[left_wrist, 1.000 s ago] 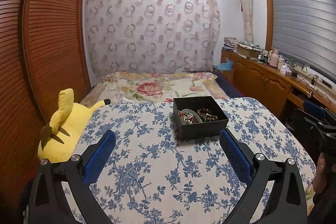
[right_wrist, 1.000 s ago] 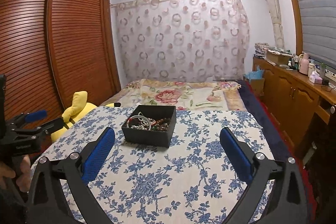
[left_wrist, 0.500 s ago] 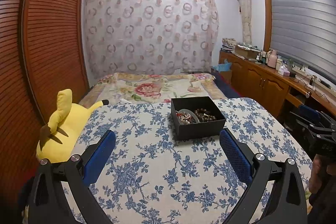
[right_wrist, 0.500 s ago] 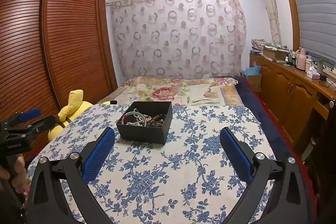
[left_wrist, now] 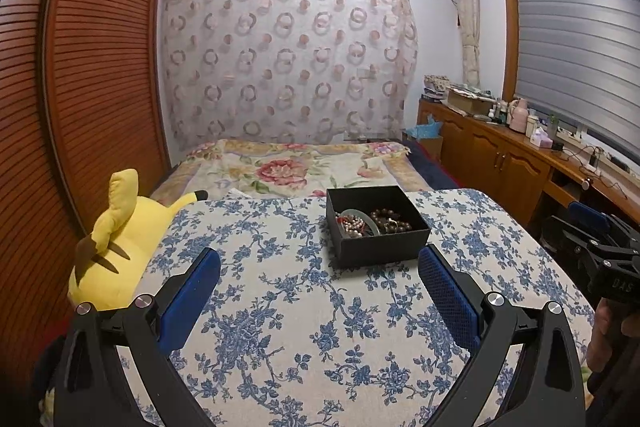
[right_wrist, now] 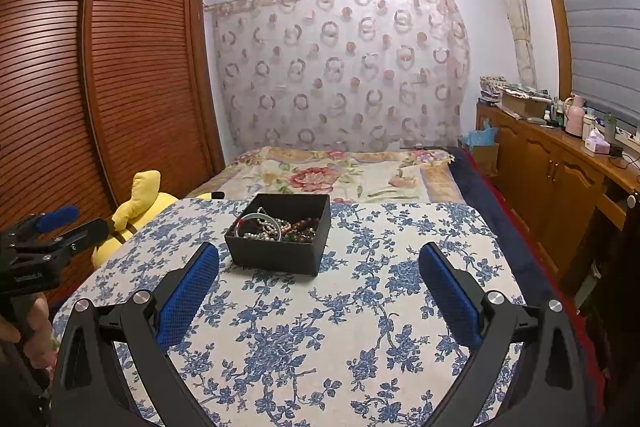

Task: Organize jewelry

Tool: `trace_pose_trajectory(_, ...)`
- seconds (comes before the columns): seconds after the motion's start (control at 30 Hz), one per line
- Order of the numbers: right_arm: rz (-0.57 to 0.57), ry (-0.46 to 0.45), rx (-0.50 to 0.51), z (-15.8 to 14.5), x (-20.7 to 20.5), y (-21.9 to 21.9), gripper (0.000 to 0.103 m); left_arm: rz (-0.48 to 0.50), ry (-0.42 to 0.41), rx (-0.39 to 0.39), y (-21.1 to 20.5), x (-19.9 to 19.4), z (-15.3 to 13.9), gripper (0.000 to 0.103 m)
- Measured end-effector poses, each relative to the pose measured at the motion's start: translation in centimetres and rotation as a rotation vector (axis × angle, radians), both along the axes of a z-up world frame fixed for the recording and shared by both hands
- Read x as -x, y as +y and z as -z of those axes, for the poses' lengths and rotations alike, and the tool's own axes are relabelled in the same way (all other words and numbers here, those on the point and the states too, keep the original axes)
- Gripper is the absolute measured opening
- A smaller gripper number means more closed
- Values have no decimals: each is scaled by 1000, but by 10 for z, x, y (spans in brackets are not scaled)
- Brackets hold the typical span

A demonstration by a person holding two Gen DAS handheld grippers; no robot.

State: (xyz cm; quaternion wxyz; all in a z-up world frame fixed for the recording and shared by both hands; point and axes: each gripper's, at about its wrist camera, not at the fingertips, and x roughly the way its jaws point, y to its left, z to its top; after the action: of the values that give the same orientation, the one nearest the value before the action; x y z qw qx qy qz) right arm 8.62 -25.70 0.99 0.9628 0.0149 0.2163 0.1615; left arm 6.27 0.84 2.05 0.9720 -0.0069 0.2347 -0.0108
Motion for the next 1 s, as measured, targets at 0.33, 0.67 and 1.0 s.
trace_pose_trajectory(0.33,0,0,0,-1,1,2,101,0,0,2,-1,0,1,96)
trace_pose_trajectory(0.67,0,-1,1,-2,2,2,101,0,-10,-7,-6,2,2,96)
trace_pose_trajectory(1.0,-1,-1,3,-2,2,3,101,0,-10,-6,-5,3,2,96)
